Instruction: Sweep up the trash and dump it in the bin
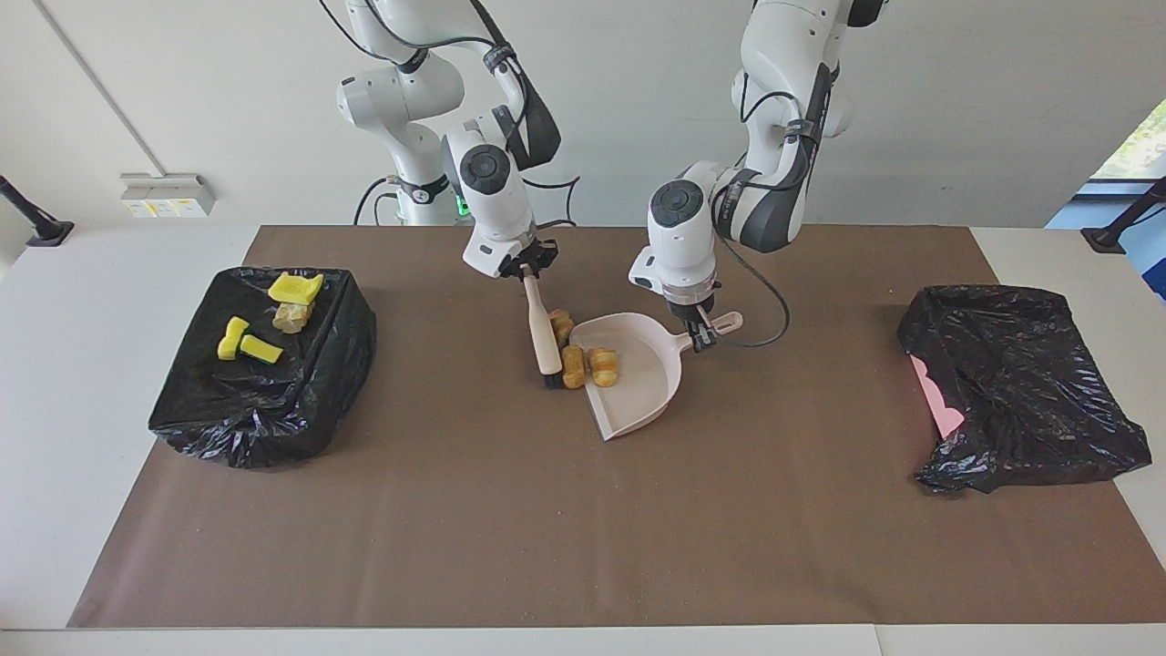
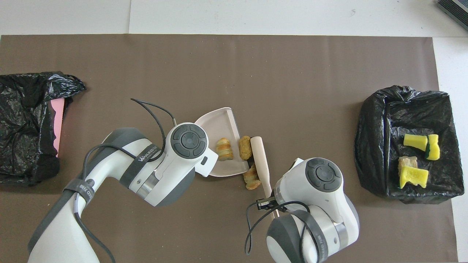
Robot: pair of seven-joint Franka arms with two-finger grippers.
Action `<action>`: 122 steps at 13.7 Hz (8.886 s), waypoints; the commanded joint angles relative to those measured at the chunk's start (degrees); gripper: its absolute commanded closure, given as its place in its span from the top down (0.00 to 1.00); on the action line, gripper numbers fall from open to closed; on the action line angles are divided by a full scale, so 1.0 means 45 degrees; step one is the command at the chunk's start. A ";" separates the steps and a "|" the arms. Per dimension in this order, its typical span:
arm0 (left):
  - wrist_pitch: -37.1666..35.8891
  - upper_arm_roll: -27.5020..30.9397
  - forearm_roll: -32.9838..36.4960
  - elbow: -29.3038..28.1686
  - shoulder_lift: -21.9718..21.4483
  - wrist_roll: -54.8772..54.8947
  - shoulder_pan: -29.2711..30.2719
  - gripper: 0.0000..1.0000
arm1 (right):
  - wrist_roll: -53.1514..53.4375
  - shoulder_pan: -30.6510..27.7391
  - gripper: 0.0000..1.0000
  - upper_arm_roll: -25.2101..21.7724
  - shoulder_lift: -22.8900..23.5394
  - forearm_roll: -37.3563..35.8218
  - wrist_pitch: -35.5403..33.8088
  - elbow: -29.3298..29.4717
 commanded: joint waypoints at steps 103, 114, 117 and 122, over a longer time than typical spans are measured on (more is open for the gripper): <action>-0.5661 0.0187 0.3212 0.3897 -0.1596 0.7961 0.8368 0.00 | -0.2620 -0.3135 1.00 -0.5457 -0.0467 -0.4824 -0.7278 0.9691; -0.4079 0.0187 0.1199 0.4266 -0.0116 0.4206 0.3971 0.00 | -0.2683 -0.3756 1.00 -0.4705 -0.0662 -0.4687 -0.7734 0.9833; -0.4059 0.0187 -0.0669 0.4811 0.0668 -0.0730 0.2934 0.00 | -0.2897 -0.3561 1.00 -0.4685 -0.0662 -0.4998 -0.7773 0.9814; -0.2262 0.0167 -0.3040 0.5337 0.1604 -0.9666 0.1471 0.00 | -0.3367 -0.2935 1.00 -0.4627 -0.0663 -0.6173 -0.7246 0.9696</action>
